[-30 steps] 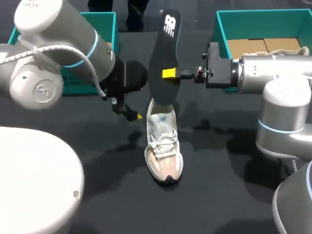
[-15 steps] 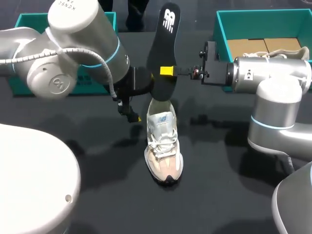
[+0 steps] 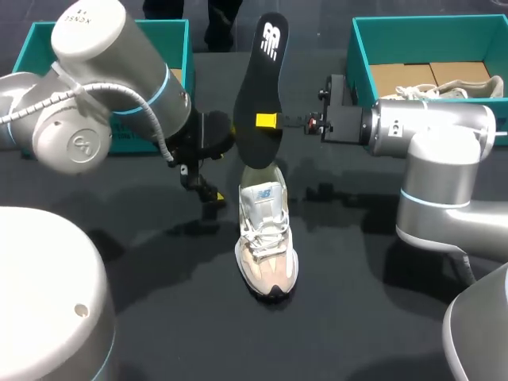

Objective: Take the shoe out of the shoebox, open the shoe tongue, remove and reinsert the insole, then place the shoe into the shoebox

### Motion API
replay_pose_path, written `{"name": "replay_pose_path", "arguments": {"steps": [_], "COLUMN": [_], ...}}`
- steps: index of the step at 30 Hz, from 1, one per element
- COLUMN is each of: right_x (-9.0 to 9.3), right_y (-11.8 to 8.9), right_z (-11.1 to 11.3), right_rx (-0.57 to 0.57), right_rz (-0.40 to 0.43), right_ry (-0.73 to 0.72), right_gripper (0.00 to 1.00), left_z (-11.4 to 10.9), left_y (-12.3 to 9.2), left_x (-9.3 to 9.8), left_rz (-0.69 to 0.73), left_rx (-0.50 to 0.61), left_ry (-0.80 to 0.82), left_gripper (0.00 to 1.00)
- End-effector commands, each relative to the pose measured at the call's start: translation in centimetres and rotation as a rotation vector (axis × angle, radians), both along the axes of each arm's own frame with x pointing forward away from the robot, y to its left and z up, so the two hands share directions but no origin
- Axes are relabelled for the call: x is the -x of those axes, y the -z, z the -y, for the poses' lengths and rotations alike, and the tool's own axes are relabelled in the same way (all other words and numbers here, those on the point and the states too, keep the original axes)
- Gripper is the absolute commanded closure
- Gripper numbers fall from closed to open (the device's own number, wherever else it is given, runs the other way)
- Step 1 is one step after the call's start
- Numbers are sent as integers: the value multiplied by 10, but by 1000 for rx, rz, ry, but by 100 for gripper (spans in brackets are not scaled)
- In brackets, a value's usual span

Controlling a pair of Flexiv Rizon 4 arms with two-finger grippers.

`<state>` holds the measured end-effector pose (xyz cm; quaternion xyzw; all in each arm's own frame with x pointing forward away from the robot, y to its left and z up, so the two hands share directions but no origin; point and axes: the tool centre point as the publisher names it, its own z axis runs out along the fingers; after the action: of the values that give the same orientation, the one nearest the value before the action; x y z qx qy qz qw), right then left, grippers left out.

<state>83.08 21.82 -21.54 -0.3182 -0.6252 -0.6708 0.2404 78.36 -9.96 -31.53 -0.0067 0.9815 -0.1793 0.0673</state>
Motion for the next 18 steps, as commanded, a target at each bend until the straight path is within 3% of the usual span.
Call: {"name": "replay_pose_path", "arguments": {"steps": [1, 7, 10, 18], "right_x": [-3, -10, -10, -10], "right_y": [5, 27, 27, 27], "right_z": [-2, -6, -6, -6], "right_rx": [-18, 18, 18, 18], "right_rz": [23, 85, 85, 85], "right_ry": [-22, -55, -55, -55], "right_gripper": [100, 100, 100, 100], "left_z": [4, 10, 7, 9], "left_y": [17, 22, 12, 15], "left_x": [-2, 1, 5, 4], "left_rz": [5, 28, 39, 41], "left_rx": [34, 25, -6, -8], "left_ry": [13, 30, 34, 27], "left_gripper": [0, 0, 0, 0]}}
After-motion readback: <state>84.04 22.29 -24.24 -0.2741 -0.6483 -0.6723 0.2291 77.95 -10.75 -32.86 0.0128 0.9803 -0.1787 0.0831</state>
